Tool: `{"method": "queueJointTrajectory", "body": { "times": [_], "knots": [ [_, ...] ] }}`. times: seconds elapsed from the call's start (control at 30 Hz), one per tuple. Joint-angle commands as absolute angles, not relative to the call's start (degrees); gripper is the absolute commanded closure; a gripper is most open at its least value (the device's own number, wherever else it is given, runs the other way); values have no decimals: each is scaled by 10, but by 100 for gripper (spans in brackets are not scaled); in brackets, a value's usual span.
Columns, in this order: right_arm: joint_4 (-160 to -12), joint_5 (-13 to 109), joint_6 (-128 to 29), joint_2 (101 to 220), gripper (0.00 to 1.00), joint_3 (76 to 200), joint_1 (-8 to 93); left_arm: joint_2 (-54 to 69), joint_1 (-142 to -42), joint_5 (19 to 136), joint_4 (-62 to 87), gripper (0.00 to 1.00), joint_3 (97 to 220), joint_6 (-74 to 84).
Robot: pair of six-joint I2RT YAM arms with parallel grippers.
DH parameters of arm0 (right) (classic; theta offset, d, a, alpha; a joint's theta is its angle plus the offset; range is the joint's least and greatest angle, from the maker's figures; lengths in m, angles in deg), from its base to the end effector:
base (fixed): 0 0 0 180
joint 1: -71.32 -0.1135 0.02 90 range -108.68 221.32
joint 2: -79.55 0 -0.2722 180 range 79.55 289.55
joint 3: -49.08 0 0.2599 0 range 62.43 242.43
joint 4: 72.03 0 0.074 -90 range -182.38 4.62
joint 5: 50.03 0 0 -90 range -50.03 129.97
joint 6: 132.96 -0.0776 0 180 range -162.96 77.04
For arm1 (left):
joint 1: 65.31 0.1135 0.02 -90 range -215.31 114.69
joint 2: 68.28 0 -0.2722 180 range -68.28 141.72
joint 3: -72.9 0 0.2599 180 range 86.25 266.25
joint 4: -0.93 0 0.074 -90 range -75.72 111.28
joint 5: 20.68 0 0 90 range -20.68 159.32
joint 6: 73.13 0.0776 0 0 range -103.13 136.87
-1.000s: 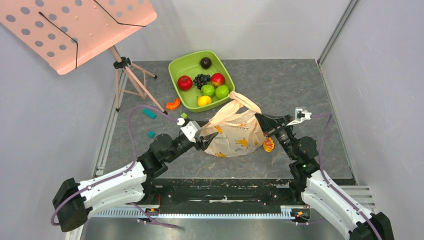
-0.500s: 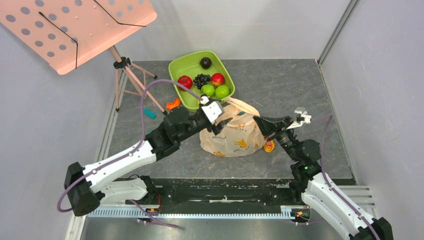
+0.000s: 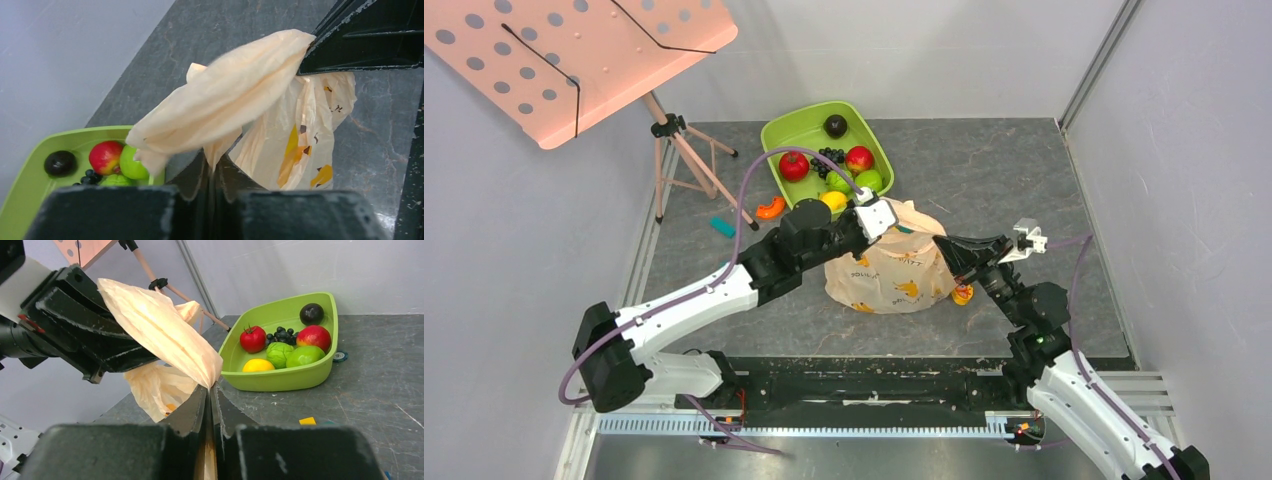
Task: Take the fake fruits out of the plastic bag
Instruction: Untie the plastic bag at the center of the board.
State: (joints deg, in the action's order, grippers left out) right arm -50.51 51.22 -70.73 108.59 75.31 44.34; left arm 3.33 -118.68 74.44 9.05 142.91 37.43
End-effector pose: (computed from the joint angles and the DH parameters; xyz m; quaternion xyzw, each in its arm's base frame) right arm 0.1569 0.0969 0.2810 -0.0757 0.5805 0.4226 0.6919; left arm 0.1991 -0.2794 0.3390 0.4822 0.5929 -0.2146 0.6082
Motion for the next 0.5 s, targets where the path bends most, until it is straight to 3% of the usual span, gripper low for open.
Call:
{"method": "queueJointTrajectory", "body": {
  "times": [0.0, 0.13, 0.2, 0.3, 0.47],
  "knots": [
    [-533, 500, -652, 1079, 85, 771, 444, 12, -1185, 758, 70, 98, 1445, 380],
    [-596, 506, -542, 1090, 45, 823, 444, -16, -1185, 756, 39, 98, 1414, 374],
    [-628, 542, -472, 1110, 31, 858, 444, -24, -1185, 755, 32, 98, 1407, 371],
    [-692, 589, -384, 1147, 22, 921, 444, -28, -1185, 758, 30, 98, 1407, 369],
    [-699, 585, -334, 1192, 21, 978, 444, -30, -1185, 762, 17, 98, 1400, 368]
  ]
}}
